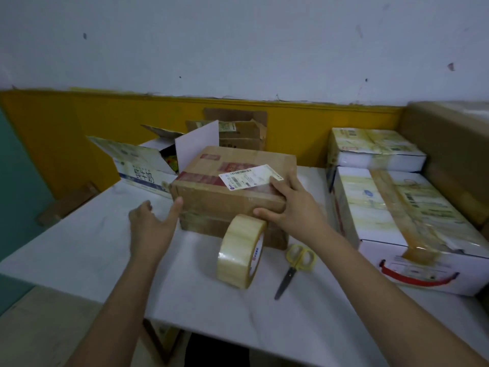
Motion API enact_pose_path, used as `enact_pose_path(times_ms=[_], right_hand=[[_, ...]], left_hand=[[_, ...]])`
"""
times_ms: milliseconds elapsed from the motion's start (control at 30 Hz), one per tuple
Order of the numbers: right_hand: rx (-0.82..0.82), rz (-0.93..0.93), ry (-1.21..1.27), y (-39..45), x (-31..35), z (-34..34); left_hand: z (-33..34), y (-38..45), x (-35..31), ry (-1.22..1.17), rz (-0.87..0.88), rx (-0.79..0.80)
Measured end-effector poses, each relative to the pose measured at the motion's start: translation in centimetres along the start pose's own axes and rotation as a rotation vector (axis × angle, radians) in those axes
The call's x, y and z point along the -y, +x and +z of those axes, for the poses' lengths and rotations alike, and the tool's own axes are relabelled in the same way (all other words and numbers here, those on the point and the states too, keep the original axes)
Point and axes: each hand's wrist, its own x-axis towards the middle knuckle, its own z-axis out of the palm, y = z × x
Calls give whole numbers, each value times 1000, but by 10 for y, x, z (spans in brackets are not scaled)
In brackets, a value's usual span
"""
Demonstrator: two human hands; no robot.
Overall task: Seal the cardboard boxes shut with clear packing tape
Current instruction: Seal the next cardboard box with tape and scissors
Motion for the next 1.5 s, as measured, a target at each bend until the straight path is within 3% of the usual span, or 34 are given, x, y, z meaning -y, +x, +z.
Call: enact_pose_path(times_ms=[100,333,500,600,667,767,833,900,933,1000,1100,1233,1333,1500], right_hand=[[-59,-56,-83,-3,6,2],[-159,-45,-49,-13,29,-39],[-124,38,116,5,44,-109],[85,227,223,23,40,-129],[136,274,238,35,38,-131],[165,293,210,55,45,-127],[194,321,200,67,48,-124],[220,363,221,77,45,-121],[223,381,215,80,40,-121],[231,429,177,83,32,-121],[291,442,95,85,28,-123],[272,556,229,90,16,-124],[238,577,285,93,14,-123],[146,553,242,89,18,-116]], left_hand=[[25,9,7,-77,-3,187],[31,9,-21,-181,106,-110],[-1,31,-90,-28,204,-226],[-9,51,-126,228,166,-47],[-6,51,-138,330,104,31],[8,36,-156,389,257,-81],[11,26,-174,81,367,-2],[4,11,-198,-488,149,399],[4,7,-203,-661,39,590],[8,-1,-210,-660,122,759],[5,-11,-222,-543,214,704],[-24,-14,-222,-502,149,761],[-34,-19,-175,-396,94,725],[-4,-39,-140,-414,-101,726]])
